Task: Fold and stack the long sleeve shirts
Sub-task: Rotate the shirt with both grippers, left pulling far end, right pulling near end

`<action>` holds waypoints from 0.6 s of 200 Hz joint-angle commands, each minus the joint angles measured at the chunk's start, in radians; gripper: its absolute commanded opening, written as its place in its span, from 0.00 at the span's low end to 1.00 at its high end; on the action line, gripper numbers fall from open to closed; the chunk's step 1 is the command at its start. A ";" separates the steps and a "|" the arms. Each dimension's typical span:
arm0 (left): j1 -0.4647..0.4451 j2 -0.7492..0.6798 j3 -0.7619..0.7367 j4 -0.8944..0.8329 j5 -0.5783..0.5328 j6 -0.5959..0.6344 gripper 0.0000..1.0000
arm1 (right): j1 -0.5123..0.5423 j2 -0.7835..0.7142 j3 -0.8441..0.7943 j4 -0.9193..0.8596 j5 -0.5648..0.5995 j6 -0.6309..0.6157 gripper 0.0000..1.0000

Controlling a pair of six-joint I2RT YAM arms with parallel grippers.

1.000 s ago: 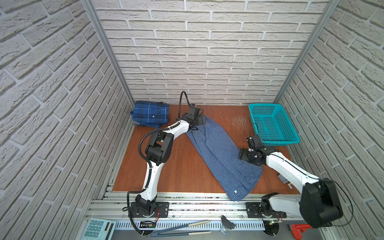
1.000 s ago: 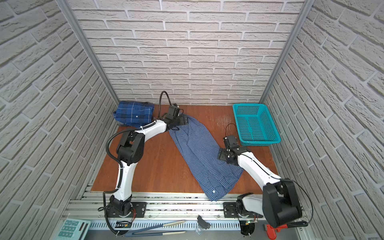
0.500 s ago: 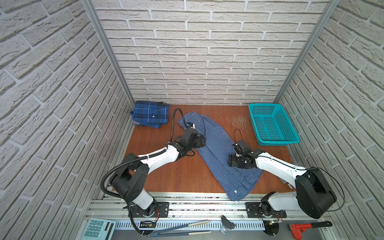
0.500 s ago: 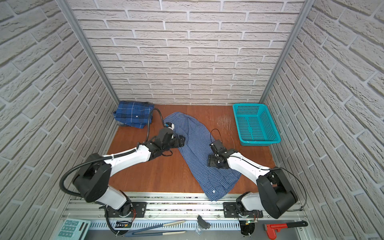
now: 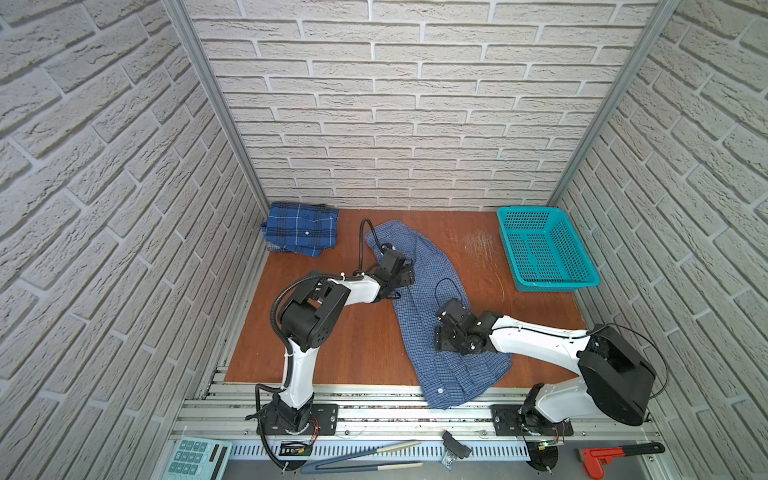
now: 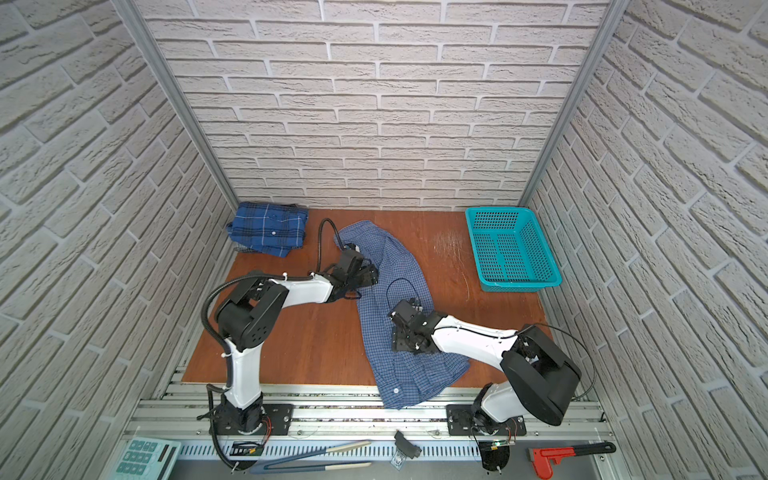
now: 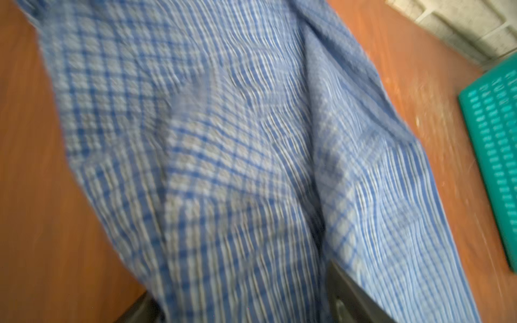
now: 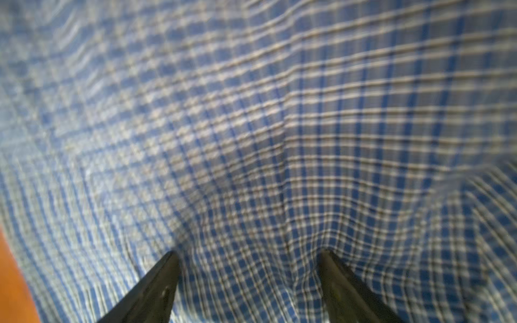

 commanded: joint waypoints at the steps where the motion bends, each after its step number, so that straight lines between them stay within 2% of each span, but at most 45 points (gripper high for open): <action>1: 0.060 0.110 0.123 0.013 0.081 0.051 0.79 | 0.075 0.009 0.063 0.010 -0.041 0.110 0.82; 17: 0.088 0.158 0.249 -0.045 0.117 0.100 0.78 | 0.097 -0.009 0.111 -0.034 -0.049 0.114 0.83; 29: 0.100 0.168 0.310 -0.082 0.143 0.133 0.81 | 0.097 -0.054 0.122 -0.074 -0.027 0.115 0.84; 43: 0.112 0.132 0.312 -0.138 0.152 0.146 0.83 | 0.097 -0.119 0.109 -0.135 0.032 0.121 0.85; 61: 0.122 -0.016 0.135 -0.082 0.187 0.149 0.86 | 0.095 -0.190 0.061 -0.239 0.100 0.142 0.86; 86: 0.110 -0.313 -0.127 -0.130 0.173 0.144 0.94 | 0.073 -0.287 -0.051 -0.301 0.145 0.154 0.86; 104: 0.021 -0.549 -0.323 -0.196 0.087 0.120 0.98 | 0.040 -0.340 -0.127 -0.297 0.149 0.147 0.85; 120: -0.087 -0.734 -0.489 -0.247 0.012 0.026 0.98 | 0.027 -0.369 -0.177 -0.262 0.119 0.132 0.85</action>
